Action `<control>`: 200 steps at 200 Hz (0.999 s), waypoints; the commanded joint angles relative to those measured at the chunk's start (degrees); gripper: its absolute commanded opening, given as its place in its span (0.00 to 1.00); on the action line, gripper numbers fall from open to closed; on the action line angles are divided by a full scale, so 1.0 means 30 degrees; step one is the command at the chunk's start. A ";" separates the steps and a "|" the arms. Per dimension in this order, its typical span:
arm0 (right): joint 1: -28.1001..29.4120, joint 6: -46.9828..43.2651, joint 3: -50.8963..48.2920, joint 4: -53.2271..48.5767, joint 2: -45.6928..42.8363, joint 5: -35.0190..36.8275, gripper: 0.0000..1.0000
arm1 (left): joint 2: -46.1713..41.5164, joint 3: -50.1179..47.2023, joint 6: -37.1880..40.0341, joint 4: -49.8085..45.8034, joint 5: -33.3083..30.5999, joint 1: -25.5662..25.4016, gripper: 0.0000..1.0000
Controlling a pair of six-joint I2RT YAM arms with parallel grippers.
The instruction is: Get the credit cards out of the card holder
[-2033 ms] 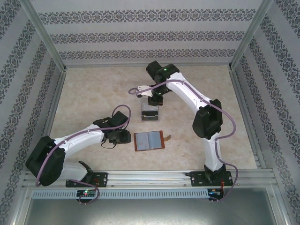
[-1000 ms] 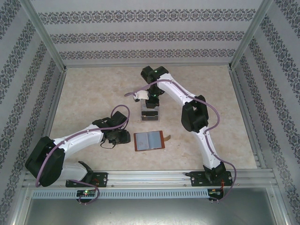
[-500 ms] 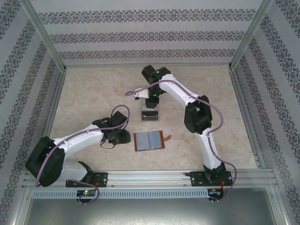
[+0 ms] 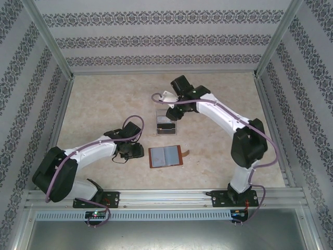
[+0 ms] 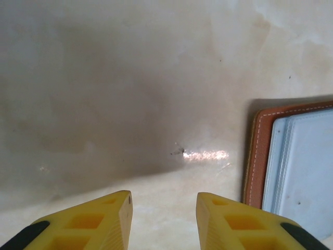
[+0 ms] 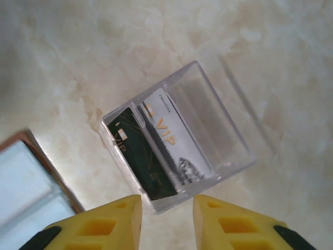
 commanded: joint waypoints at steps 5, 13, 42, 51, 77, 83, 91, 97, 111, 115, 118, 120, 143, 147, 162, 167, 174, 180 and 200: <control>0.0128 0.7276 -0.2563 0.2274 -0.2122 0.0428 0.28 | 0.0641 0.0950 0.0925 0.0596 0.0321 0.0446 0.38; 0.0234 0.8688 -0.3344 0.2449 -0.2652 0.0545 0.27 | 0.0879 0.1081 0.1041 0.0641 0.0359 0.0552 0.38; 0.0809 1.3461 -0.5940 0.2709 -0.4335 0.0047 0.25 | 0.1495 0.1558 0.1389 0.0773 0.0623 0.1069 0.38; 0.1127 1.4685 -0.6749 0.3009 -0.4817 -0.0311 0.25 | 0.1597 0.1609 0.1497 0.0802 0.0694 0.1266 0.38; 0.1916 1.7909 -0.8199 0.3232 -0.5294 -0.1615 0.27 | 0.1757 0.1685 0.1845 0.0872 0.0993 0.1946 0.38; 0.2121 1.8361 -0.8511 0.3531 -0.5361 -0.2081 0.27 | 0.1763 0.1689 0.1940 0.0829 0.1099 0.2116 0.38; 0.2558 1.8862 -0.8911 0.4107 -0.5382 -0.2583 0.28 | 0.1734 0.1673 0.2027 0.0776 0.1116 0.2336 0.38; 0.2863 1.9219 -0.9214 0.4521 -0.5402 -0.2847 0.29 | 0.1715 0.1652 0.2130 0.0751 0.1161 0.2499 0.38; 0.3515 2.0083 -0.9542 0.5104 -0.5088 -0.3088 0.32 | 0.1618 0.1566 0.2336 0.0659 0.1260 0.2907 0.38; 0.3680 2.0307 -0.9601 0.5204 -0.4923 -0.3187 0.32 | 0.1570 0.1530 0.2380 0.0634 0.1302 0.3023 0.38; 0.3778 2.0435 -0.9624 0.5287 -0.4768 -0.3313 0.32 | 0.1546 0.1534 0.2428 0.0605 0.1295 0.3067 0.38; 0.3828 2.0492 -0.9636 0.5371 -0.4650 -0.3413 0.32 | 0.1528 0.1521 0.2454 0.0584 0.1313 0.3122 0.38; 0.4460 2.1131 -0.9640 0.6206 -0.3486 -0.3933 0.33 | 0.1187 0.1296 0.2721 0.0425 0.1422 0.3658 0.38; 0.4552 2.1230 -0.9655 0.6408 -0.3290 -0.4073 0.33 | 0.1129 0.1244 0.2730 0.0399 0.1452 0.3729 0.38; 0.4862 2.1541 -0.9398 0.7075 -0.2483 -0.4720 0.33 | 0.0862 0.1068 0.2853 0.0304 0.1522 0.4052 0.38; 0.4971 2.1573 -0.9246 0.7184 -0.2226 -0.4821 0.34 | 0.0778 0.0995 0.2875 0.0278 0.1536 0.4134 0.38; 0.5133 2.1581 -0.8999 0.7199 -0.1807 -0.4945 0.34 | 0.0667 0.0909 0.2934 0.0260 0.1556 0.4235 0.38; 0.5251 2.1591 -0.8772 0.7197 -0.1456 -0.5006 0.35 | 0.0565 0.0846 0.2956 0.0229 0.1566 0.4355 0.38; 0.5661 2.1639 -0.8199 0.7219 -0.0456 -0.5339 0.35 | 0.0299 0.0522 0.2927 0.0302 0.1623 0.4546 0.38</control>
